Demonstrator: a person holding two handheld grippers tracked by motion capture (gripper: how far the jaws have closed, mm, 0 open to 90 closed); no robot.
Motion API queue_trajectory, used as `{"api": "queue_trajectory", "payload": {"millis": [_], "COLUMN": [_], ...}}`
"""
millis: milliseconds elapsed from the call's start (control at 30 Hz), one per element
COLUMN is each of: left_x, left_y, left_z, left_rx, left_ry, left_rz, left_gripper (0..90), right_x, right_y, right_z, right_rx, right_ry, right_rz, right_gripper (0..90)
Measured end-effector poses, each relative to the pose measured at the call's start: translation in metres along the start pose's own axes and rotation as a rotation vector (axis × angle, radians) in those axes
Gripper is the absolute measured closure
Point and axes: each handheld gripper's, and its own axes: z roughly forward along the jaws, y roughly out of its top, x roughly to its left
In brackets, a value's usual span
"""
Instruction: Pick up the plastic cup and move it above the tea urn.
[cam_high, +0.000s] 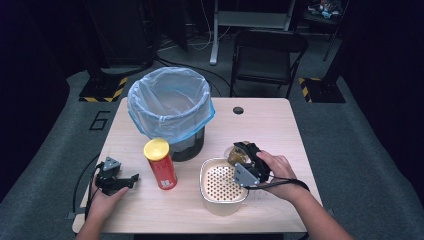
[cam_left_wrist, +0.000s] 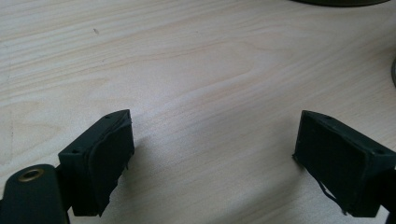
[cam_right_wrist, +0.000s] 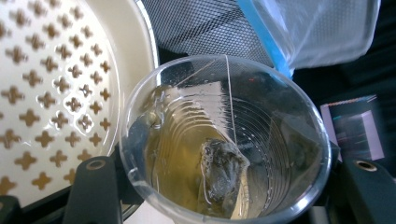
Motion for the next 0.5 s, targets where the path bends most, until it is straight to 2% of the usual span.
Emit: {"api": "queue_trajectory", "payload": {"millis": [33, 67, 167, 200, 233, 267, 300, 367, 400, 467, 500], "left_x": [0.0, 0.0, 0.0, 0.0, 0.0, 0.0, 0.0, 0.0, 0.0, 0.0, 0.0], "left_y": [0.0, 0.0, 0.0, 0.0, 0.0, 0.0, 0.0, 0.0, 0.0, 0.0, 0.0], "left_z": [0.0, 0.0, 0.0, 0.0, 0.0, 0.0, 0.0, 0.0, 0.0, 0.0, 0.0], "left_rx": [0.003, 0.003, 0.003, 0.0, 0.003, 0.003, 0.004, 0.001, 0.004, 0.003, 0.003], "left_ry": [-0.001, -0.001, -0.001, 0.0, -0.001, -0.001, -0.002, -0.001, -0.001, -0.002, -0.002], "left_rz": [-0.003, -0.003, -0.002, 0.0, -0.003, -0.003, -0.004, -0.002, -0.003, -0.004, -0.003], "left_gripper": [11.7, 11.7, 11.7, 11.7, 11.7, 11.7, 11.7, 11.7, 11.7, 11.7, 11.7], "right_x": [0.003, 0.007, 0.014, 0.017, 0.019, 0.019, 0.026, 0.031, 0.033, 0.034, 0.035], "right_y": [0.003, 0.006, 0.013, 0.016, 0.017, 0.017, 0.021, 0.025, 0.026, 0.028, 0.028], "right_z": [0.0, 0.0, -0.001, -0.002, -0.002, -0.002, -0.004, -0.004, -0.005, -0.004, -0.005], "right_rx": [0.007, 0.016, 0.03, 0.04, 0.041, 0.041, 0.055, 0.069, 0.073, 0.083, 0.093], "right_ry": [-0.02, -0.048, -0.096, -0.125, -0.143, -0.143, -0.187, -0.238, -0.245, -0.245, -0.264], "right_rz": [-0.04, -0.105, -0.232, -0.297, -0.337, -0.337, -0.432, -0.561, -0.612, -0.669, -0.681], "right_gripper": [34.9, 34.9, 34.9, 34.8, 34.9, 34.9, 34.8, 34.8, 34.7, 34.6, 34.5]}}
